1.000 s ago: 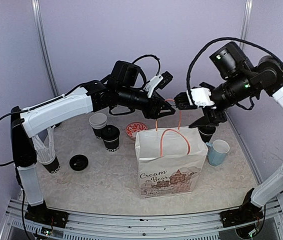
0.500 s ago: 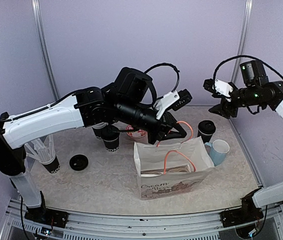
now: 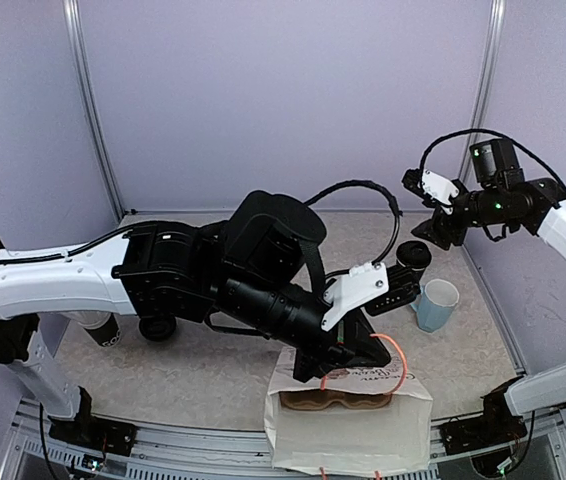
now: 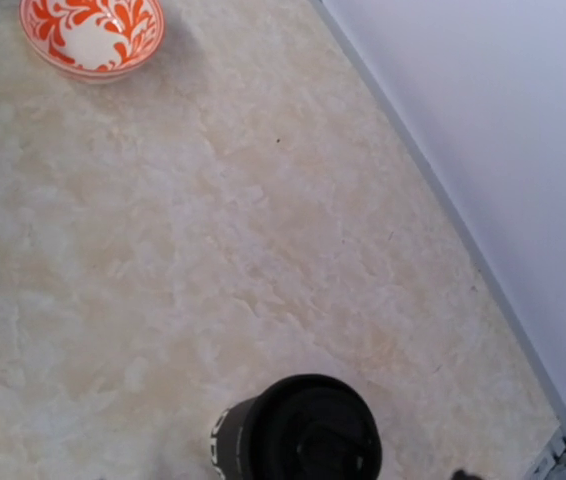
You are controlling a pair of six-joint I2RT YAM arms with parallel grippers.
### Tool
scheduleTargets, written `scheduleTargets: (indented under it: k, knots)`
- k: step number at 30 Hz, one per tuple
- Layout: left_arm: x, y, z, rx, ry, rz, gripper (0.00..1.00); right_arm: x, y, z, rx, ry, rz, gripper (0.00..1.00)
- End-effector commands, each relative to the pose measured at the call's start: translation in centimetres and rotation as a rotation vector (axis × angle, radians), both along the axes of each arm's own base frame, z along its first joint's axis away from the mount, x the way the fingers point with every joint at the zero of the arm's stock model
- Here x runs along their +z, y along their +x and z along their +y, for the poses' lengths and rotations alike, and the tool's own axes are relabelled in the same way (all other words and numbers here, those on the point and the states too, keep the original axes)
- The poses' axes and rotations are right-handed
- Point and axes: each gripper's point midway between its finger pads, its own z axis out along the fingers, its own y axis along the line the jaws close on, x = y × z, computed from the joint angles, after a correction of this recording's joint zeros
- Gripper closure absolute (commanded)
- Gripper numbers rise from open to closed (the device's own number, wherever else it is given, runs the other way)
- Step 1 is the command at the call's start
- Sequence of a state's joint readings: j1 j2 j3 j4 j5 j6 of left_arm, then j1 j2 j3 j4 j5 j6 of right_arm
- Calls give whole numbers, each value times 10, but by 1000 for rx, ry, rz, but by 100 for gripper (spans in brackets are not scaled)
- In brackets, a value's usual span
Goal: Pack the takeout coffee
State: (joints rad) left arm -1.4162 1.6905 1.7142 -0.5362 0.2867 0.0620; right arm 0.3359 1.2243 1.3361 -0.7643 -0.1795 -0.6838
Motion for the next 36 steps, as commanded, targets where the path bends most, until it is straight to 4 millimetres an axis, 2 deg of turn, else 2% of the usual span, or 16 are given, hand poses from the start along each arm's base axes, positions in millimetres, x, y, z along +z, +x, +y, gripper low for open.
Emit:
scheduleTargets:
  k: [1,5,8,10,12,15,17,20,23,26,29,31,36]
  knots:
    - [9,8,7,48,-12,-17,100,3,2,-3,-27,29,-16,29]
    - [11,16,5,66,-5,-51,100,-8,9,-9,-63,8,6,11]
    - [11,46,5,140,14,-84,100,-14,20,-15,-87,-3,30,3]
    - [14,71,7,188,24,-94,100,-20,32,-22,-108,-13,64,5]
    - [18,97,10,235,20,-102,100,-33,44,-29,-133,-17,135,11]
    - [16,140,20,299,29,-97,100,-57,63,-42,-186,11,298,26]
    - [12,163,26,332,42,-84,100,-72,73,-51,-205,23,392,32]
    - [4,187,32,355,64,-61,99,-96,88,-64,-208,3,472,33]
    - [-1,200,35,370,73,-55,97,-110,91,-64,-161,-30,507,27]
    - [-7,212,38,395,84,-51,86,-115,94,-62,-111,-53,511,22]
    - [-14,227,43,447,103,-55,64,-117,98,-63,-89,-79,514,20]
    - [-17,231,47,469,115,-66,54,-121,98,-60,-59,-84,538,20]
    - [-8,232,56,497,83,-99,42,-129,94,-54,-16,-110,593,20]
